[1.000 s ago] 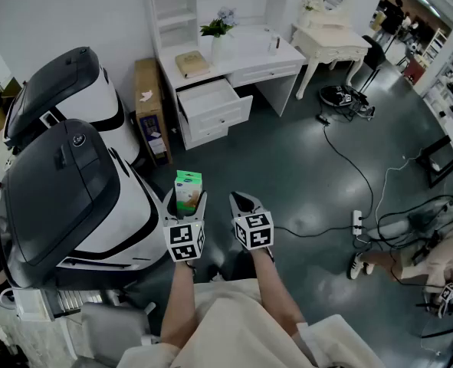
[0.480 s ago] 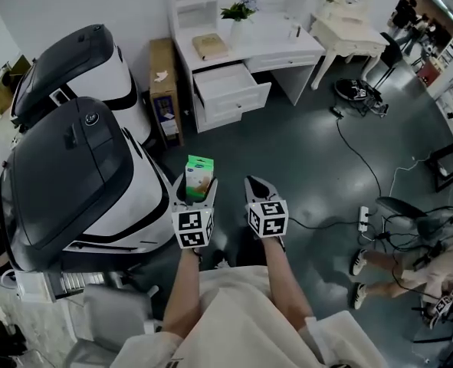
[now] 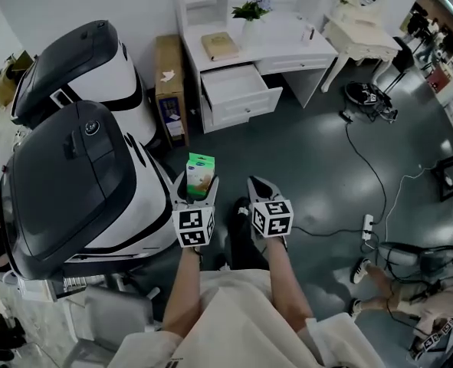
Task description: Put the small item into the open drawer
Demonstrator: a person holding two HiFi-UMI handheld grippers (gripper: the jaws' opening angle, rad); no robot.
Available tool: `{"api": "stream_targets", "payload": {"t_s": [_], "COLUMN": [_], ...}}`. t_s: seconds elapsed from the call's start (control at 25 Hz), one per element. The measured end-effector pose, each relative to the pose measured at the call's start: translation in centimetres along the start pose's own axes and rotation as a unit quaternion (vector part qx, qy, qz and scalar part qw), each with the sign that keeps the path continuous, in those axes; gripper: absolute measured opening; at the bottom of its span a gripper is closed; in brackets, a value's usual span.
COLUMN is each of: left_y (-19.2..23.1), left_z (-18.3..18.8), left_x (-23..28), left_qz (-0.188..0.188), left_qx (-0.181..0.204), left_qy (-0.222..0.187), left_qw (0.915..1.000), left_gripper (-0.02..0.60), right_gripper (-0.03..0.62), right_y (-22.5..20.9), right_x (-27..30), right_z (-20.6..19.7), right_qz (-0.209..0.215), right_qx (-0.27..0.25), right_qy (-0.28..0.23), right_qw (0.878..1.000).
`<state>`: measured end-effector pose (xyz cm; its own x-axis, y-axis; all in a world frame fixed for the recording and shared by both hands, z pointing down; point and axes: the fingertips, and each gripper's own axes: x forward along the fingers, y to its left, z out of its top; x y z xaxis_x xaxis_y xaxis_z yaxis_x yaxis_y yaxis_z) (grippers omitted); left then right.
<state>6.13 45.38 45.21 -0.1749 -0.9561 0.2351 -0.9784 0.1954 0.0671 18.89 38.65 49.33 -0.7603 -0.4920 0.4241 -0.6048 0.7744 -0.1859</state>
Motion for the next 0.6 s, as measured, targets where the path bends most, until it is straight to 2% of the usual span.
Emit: {"api": "stream_targets", "payload": {"t_s": [0.24, 0.6], "left_y": [2.2, 5.0], "left_z": [-1.1, 2.0], "left_x": [4.6, 14.2], "left_qz": [-0.002, 0.012], "left_qx": [0.008, 0.000], "left_qy": [0.021, 0.032], "left_qw": [0.9997, 0.9994], "left_gripper": [0.359, 0.359], "right_gripper": [0.020, 0.020], "right_y": [-1.3, -5.4], "right_x": [5.4, 13.5], "right_z": [0.8, 7.4], "right_qz": [0.010, 0.029], "right_qx": [0.009, -0.005], "right_qy": [0.011, 0.015], "right_qw": [1.000, 0.999]}}
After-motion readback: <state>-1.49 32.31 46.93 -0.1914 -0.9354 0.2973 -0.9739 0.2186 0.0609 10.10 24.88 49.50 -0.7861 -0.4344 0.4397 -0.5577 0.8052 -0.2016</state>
